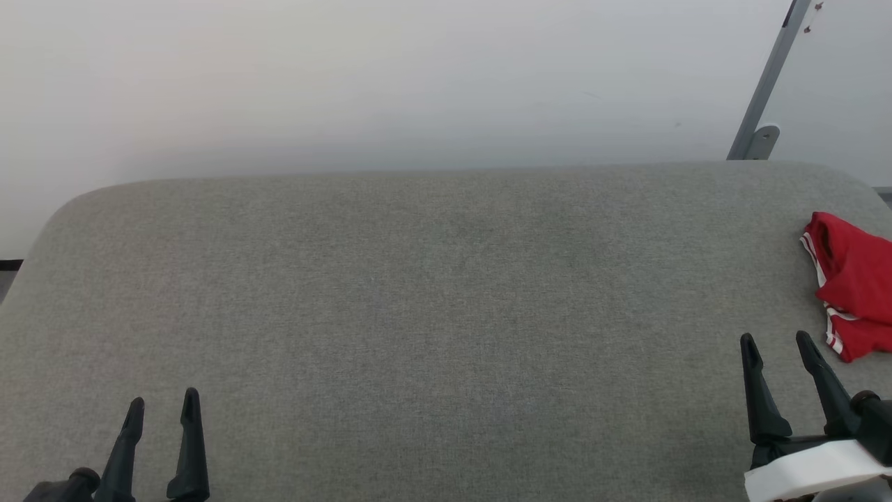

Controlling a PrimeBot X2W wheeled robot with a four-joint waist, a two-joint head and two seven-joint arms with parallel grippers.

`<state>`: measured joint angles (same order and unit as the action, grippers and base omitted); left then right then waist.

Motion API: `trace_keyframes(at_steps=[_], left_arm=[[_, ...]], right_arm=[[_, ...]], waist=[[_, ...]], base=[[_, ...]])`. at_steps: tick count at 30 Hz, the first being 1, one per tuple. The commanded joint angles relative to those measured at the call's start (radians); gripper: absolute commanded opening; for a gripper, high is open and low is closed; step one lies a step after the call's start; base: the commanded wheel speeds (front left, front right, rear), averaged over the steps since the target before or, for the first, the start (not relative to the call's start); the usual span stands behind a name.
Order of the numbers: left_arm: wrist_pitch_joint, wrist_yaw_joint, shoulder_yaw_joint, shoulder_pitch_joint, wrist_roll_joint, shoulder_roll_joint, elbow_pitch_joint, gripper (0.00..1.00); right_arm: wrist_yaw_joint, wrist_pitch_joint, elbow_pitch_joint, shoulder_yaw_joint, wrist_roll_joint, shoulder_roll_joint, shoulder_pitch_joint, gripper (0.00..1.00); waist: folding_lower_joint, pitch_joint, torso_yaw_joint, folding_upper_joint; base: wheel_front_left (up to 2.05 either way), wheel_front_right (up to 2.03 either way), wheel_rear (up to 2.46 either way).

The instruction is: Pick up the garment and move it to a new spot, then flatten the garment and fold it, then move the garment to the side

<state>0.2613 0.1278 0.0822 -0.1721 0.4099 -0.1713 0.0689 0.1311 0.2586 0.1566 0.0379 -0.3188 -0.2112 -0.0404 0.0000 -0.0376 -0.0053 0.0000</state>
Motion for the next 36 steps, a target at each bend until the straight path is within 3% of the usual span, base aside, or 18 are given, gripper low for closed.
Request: trace_keyframes(at_steps=[1,2,36], left_arm=[[0.005,0.004,-0.001,0.005,-0.001,-0.005,-0.002,1.00],[0.000,0.000,0.000,0.001,0.000,0.000,-0.001,0.00],[-0.139,0.001,0.009,0.107,0.449,0.054,0.084,0.00]], right_arm=[[-0.001,0.007,0.001,0.001,-0.002,0.003,0.009,1.00],[0.000,0.000,0.001,0.000,0.000,0.001,0.000,0.00],[0.000,-0.141,0.050,0.026,-0.478,0.069,0.048,0.00]], waist=[[0.0000,0.001,0.002,0.0000],[0.0000,0.001,0.002,0.0000],[0.0000,0.011,0.003,0.0000]], base=[[0.00,0.00,0.00],[0.00,0.00,0.00],[0.00,0.00,0.00]])
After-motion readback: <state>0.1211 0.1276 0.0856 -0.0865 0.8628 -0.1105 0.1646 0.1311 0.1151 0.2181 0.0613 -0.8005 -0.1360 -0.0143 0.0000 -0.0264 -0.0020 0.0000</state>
